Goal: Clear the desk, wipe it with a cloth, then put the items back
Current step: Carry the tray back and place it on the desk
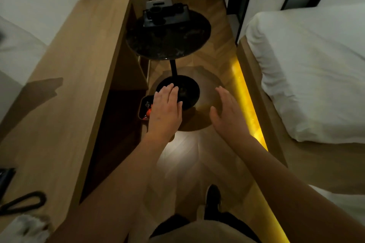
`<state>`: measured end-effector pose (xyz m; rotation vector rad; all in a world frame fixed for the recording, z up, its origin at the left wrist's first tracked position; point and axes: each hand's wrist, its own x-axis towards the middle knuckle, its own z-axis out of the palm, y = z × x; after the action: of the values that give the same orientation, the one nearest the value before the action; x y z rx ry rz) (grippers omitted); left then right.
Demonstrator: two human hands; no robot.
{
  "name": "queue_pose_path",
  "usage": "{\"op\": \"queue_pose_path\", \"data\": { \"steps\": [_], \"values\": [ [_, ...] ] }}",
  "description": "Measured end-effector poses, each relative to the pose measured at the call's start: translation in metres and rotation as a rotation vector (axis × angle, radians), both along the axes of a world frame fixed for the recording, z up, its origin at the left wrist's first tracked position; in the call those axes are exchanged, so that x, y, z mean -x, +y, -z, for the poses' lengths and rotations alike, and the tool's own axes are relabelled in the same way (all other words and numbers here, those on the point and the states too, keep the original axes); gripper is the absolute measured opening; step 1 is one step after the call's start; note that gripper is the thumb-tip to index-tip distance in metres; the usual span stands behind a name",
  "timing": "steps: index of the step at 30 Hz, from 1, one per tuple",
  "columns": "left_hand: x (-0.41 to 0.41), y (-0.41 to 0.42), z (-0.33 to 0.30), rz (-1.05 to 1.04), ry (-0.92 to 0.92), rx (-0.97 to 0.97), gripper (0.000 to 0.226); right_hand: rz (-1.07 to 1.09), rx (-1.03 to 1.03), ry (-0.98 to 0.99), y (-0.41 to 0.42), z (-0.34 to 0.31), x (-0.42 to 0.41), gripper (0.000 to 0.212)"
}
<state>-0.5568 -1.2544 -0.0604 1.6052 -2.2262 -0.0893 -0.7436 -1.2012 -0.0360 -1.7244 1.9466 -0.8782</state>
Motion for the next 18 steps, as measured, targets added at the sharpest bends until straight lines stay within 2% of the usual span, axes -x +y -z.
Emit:
{"op": "queue_pose_path", "data": {
  "steps": [6, 18],
  "values": [
    [0.037, -0.08, -0.009, -0.047, 0.039, -0.015, 0.046, -0.043, -0.035, -0.039, -0.094, -0.007, 0.031, 0.061],
    [0.042, -0.293, 0.028, -0.063, 0.044, -0.032, 0.046, -0.049, -0.079, 0.026, -0.306, 0.018, 0.034, 0.061]
  ]
}}
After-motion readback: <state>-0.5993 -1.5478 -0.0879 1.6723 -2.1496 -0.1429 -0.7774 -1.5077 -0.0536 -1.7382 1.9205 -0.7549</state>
